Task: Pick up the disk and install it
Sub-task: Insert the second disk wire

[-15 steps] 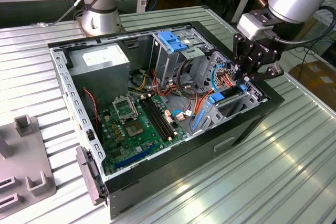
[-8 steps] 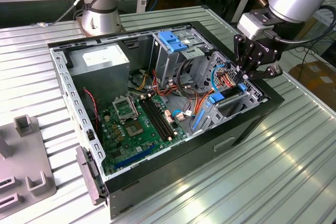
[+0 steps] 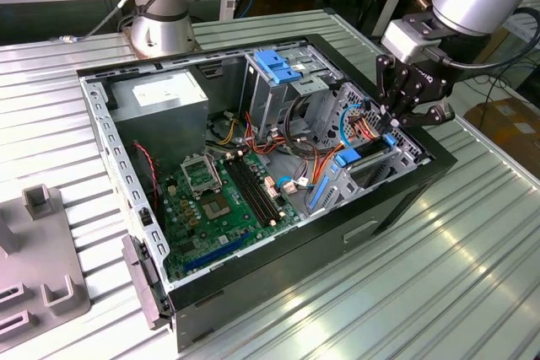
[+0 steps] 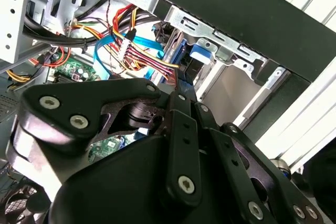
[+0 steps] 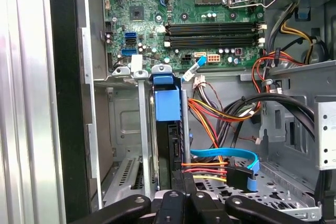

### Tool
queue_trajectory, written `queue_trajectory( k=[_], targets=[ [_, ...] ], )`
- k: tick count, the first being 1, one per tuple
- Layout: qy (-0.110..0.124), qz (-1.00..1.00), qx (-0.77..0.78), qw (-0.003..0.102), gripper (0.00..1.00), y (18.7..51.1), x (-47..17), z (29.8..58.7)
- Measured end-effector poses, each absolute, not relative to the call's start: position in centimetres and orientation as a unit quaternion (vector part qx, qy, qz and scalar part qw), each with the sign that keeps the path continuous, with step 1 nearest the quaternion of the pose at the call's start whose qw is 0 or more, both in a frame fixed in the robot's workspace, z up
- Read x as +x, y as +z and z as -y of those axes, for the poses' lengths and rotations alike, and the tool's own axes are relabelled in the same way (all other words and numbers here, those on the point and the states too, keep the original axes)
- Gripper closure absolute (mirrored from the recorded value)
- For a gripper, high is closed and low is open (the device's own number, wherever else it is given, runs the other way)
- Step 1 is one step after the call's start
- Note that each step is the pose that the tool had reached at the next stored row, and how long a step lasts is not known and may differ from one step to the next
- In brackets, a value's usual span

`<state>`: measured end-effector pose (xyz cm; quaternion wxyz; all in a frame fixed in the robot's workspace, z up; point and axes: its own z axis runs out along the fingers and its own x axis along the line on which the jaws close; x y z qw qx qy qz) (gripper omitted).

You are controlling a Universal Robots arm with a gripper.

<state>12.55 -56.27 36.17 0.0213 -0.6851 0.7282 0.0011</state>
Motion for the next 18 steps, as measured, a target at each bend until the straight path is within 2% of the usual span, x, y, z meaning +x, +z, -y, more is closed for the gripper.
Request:
queue_trajectory(
  k=[12,18],
  targets=[
    [0.001,-0.728,-0.685,0.021,0.9,38.7,12.3,55.8],
    [0.004,-0.728,-0.686,0.018,0.9,38.9,11.8,54.7]
  ],
)
